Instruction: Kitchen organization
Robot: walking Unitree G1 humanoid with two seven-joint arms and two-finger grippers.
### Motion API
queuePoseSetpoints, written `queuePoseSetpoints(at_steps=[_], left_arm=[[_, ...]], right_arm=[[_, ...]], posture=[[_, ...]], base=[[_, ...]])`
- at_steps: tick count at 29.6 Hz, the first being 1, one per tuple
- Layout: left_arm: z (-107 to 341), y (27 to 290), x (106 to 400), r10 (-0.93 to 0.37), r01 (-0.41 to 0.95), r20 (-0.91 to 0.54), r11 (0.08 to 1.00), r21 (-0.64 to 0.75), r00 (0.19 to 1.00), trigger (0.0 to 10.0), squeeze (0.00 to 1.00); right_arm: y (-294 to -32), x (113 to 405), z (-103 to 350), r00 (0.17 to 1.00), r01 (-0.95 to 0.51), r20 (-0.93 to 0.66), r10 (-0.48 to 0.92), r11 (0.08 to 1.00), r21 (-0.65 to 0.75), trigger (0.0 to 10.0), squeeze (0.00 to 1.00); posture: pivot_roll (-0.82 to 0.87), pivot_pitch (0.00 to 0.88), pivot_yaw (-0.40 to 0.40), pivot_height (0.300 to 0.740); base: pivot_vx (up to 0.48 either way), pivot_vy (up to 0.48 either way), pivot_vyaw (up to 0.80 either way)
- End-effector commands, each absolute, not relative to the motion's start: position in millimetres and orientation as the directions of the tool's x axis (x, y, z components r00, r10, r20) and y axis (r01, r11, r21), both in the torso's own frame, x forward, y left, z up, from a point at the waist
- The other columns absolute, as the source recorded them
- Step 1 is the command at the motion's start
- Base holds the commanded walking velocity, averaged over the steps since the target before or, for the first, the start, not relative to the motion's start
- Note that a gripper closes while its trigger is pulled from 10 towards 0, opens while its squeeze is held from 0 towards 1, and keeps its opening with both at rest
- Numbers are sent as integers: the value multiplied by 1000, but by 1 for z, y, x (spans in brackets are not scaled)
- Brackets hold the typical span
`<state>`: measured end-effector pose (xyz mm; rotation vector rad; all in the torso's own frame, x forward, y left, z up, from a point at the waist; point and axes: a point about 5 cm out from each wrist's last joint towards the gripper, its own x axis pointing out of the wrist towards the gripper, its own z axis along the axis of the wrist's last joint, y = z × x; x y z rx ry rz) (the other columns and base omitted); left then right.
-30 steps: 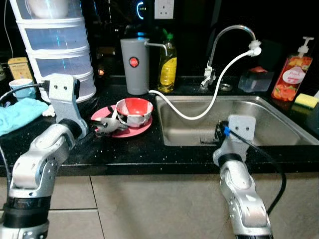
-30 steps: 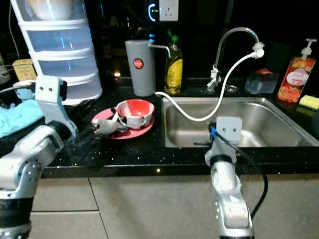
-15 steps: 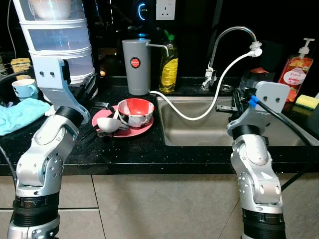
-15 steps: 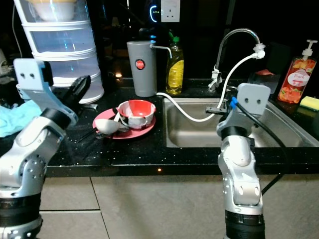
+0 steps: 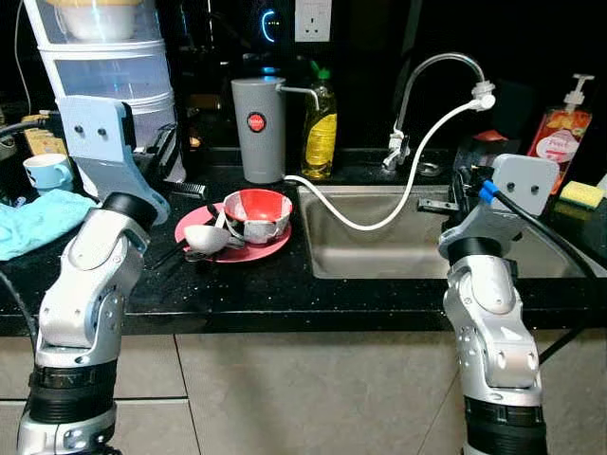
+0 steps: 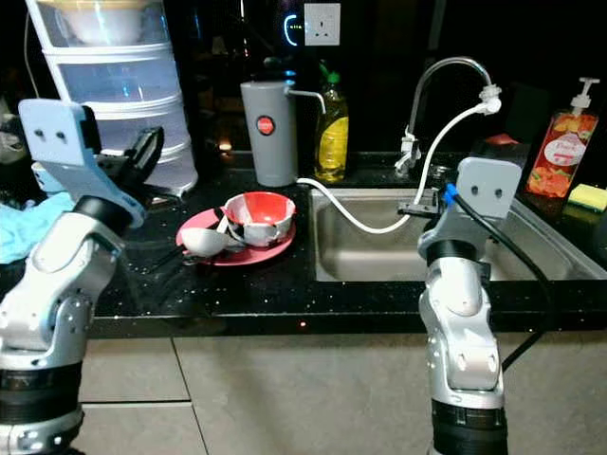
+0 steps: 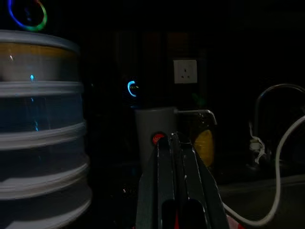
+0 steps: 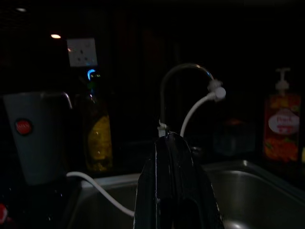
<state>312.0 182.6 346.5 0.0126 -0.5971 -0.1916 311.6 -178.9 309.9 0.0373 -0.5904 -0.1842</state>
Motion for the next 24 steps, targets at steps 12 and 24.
queuePoseSetpoints(at_steps=[12, 24], left_arm=[[342, 178, 315, -195, 138, 545, 980, 144, 816, 10000, 0], [341, 176, 315, -205, 140, 543, 977, 159, 814, 10000, 0]], right_arm=[[-180, 311, 308, 818, 170, 544, -188, 982, 84, 10000, 0], [-181, 311, 306, 821, 173, 538, -191, 981, 84, 10000, 0]], posture=[[-80, 14, 23, 740], [-81, 18, 25, 740]], base=[[315, 0, 0], [0, 0, 0]])
